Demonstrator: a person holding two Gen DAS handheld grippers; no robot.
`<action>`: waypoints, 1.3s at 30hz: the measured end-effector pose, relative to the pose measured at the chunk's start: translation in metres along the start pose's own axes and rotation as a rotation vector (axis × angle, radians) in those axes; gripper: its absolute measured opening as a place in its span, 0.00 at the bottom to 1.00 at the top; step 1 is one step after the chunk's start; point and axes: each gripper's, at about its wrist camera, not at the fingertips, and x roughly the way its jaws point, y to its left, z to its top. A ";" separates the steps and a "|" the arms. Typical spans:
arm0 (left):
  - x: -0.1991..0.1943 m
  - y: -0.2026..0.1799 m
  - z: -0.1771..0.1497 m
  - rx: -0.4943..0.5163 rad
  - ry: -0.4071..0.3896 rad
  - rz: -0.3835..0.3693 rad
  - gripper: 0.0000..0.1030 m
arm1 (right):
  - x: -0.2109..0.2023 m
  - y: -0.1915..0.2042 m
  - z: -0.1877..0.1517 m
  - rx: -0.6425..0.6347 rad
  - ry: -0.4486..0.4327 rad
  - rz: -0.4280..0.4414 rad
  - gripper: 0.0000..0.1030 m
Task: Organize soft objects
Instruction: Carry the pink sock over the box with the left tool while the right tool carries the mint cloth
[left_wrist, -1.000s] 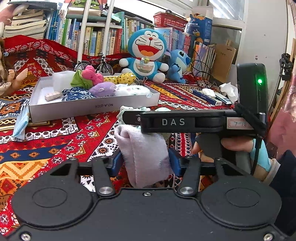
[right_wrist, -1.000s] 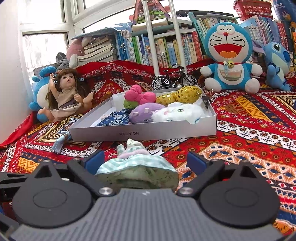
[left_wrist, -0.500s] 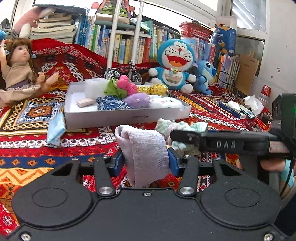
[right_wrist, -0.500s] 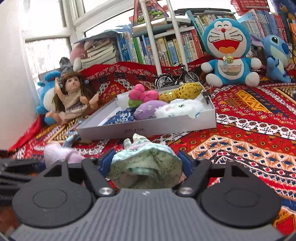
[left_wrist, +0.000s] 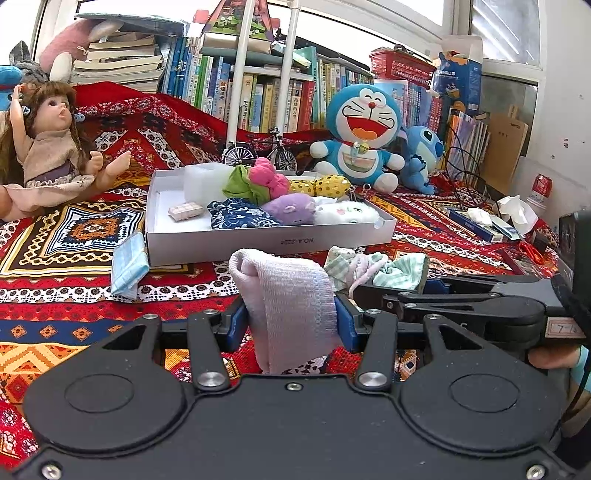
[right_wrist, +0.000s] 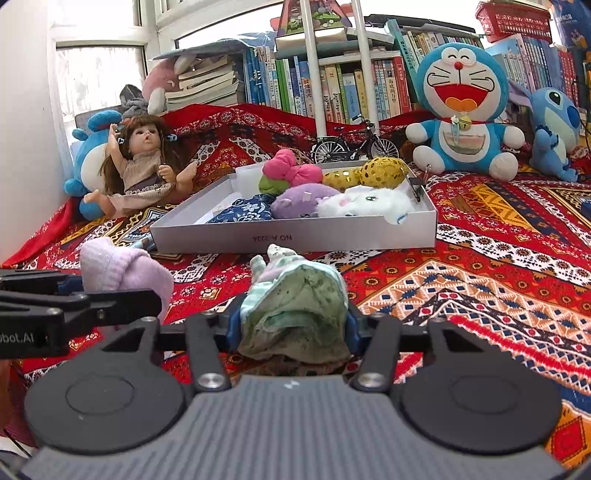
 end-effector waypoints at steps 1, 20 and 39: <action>0.000 0.000 0.000 -0.001 0.000 0.000 0.45 | 0.000 0.000 0.000 0.003 -0.001 -0.002 0.51; 0.000 0.007 0.016 0.015 -0.042 0.032 0.45 | -0.013 0.006 0.012 -0.009 -0.070 -0.060 0.36; 0.020 0.021 0.054 -0.014 -0.026 0.036 0.45 | -0.014 -0.021 0.055 0.151 -0.106 0.030 0.36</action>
